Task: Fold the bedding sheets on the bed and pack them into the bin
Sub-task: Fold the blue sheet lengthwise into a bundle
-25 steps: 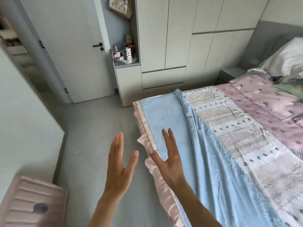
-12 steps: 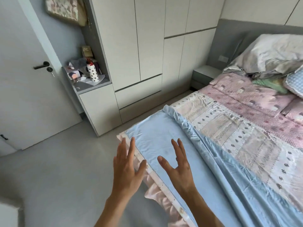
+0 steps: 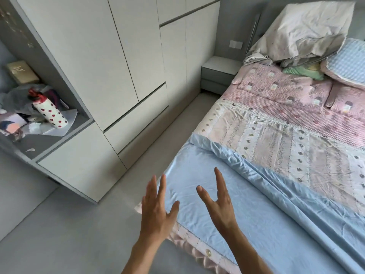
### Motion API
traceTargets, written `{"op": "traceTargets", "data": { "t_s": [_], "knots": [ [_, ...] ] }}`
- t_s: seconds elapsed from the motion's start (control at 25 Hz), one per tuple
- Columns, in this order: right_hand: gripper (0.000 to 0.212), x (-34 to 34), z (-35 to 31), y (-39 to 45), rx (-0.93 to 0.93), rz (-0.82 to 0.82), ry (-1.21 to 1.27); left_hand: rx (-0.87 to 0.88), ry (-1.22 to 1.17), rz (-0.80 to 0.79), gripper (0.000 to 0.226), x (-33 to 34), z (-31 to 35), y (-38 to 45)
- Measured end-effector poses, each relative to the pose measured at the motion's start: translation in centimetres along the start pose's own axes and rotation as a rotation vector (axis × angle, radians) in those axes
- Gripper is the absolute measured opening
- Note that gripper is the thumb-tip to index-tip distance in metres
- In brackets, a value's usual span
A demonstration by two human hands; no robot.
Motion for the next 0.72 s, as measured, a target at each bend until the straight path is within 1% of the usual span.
{"op": "traceTargets", "data": {
  "t_s": [0.16,0.2,0.28,0.36,0.44,0.52,0.6,0.72],
  "knots": [
    [0.093,4.3,-0.7,6.8,0.108,0.213,-0.003,0.195,0.016,-0.166,0.082,-1.6,-4.7,11.5],
    [0.093,5.5,-0.5,8.0,0.151,0.268,-0.001,0.232,0.041,-0.232,0.083,-1.3,-6.2,14.1],
    [0.095,8.3,-0.8,10.2,0.193,0.355,0.014,0.303,0.070,-0.332,0.086,-1.3,-8.8,18.5],
    [0.096,9.5,-0.7,11.3,0.280,0.441,0.015,0.367,0.108,-0.449,0.087,-0.3,-9.8,21.6],
    [0.098,9.7,-0.6,11.8,0.345,0.529,0.044,0.414,0.101,-0.562,0.085,1.5,-9.2,24.1],
    [0.099,9.2,0.2,12.3,0.401,0.600,0.055,0.504,0.100,-0.638,0.082,3.4,-6.9,25.9],
    [0.100,7.7,2.0,12.5,0.478,0.715,0.099,0.612,0.145,-0.751,0.080,7.0,-4.8,27.3],
    [0.100,6.7,4.9,13.7,0.562,0.829,0.148,0.708,0.217,-0.869,0.078,11.6,-2.8,29.9]
  ]
}}
Point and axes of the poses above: each hand's wrist, its own y-axis towards the middle knuckle, its own x-axis out of the palm, z = x × y, the point moved 9 cm from there along y, towards the middle knuckle, and after that the axes turned 4 degrees about -y, right-handed, at the moved point
